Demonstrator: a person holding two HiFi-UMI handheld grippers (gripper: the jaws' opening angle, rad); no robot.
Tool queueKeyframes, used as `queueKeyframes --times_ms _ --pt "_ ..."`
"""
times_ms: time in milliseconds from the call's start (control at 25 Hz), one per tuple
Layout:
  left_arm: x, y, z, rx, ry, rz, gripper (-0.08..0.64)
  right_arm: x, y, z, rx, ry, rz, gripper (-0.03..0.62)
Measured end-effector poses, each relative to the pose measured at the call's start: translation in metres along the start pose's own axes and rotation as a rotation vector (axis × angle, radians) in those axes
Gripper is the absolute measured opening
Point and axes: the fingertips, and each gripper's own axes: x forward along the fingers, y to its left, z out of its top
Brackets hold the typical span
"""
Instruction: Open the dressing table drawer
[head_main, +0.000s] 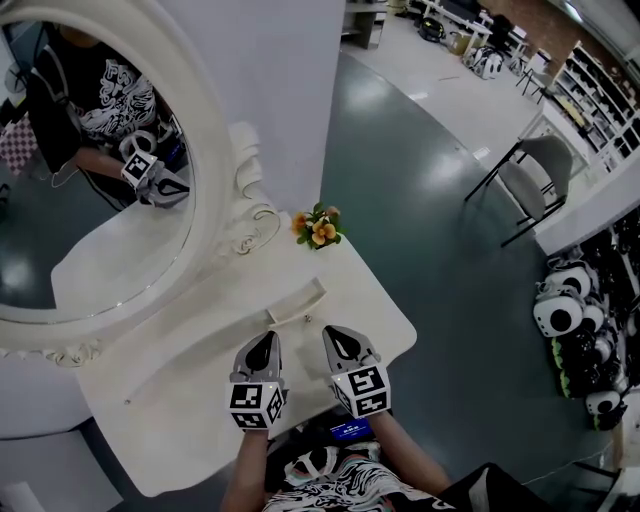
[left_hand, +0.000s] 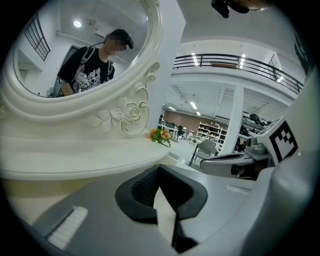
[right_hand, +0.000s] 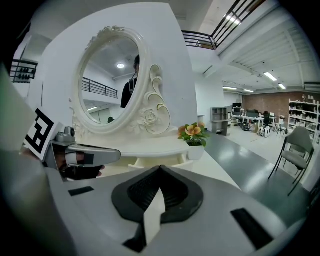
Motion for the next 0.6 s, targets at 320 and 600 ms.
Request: queueKeyframes --times_ms 320,600 --pt "0.0034 -0.0007 -0.0014 -0.009 0.001 0.002 0.002 0.0022 -0.0027 -0.0024 -0.002 0.006 0.008 0.000" --pt "0.0034 -0.0068 -0.0064 -0.008 0.013 -0.008 0.002 0.0003 -0.0024 -0.0051 -0.004 0.010 0.015 0.000"
